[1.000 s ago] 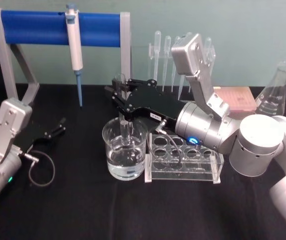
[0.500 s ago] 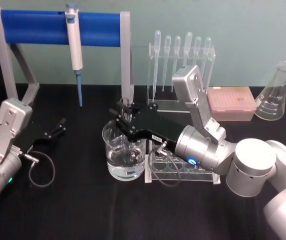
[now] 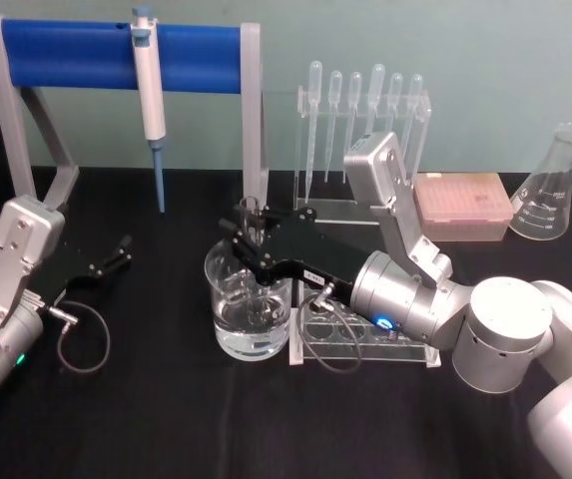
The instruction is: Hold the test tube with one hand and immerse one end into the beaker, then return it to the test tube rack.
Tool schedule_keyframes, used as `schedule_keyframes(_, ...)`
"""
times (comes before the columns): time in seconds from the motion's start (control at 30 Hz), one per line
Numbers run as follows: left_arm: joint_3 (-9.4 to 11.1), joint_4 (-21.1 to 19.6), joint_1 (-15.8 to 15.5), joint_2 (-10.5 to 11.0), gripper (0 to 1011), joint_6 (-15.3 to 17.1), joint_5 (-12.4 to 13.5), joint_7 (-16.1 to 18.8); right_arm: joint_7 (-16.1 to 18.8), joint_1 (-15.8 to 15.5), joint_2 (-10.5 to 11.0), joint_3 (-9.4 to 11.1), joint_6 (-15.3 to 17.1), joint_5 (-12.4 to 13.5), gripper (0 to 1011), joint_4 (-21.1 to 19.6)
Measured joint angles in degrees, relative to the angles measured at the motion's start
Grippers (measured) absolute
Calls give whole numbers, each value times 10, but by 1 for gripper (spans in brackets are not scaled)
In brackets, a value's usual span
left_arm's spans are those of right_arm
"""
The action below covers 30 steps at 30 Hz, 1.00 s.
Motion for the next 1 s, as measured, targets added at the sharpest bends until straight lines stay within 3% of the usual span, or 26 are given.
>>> schedule_keyframes(1.0,0,0,0,0,1000,0,0,0,0,0,1,0,0,1,224,-1)
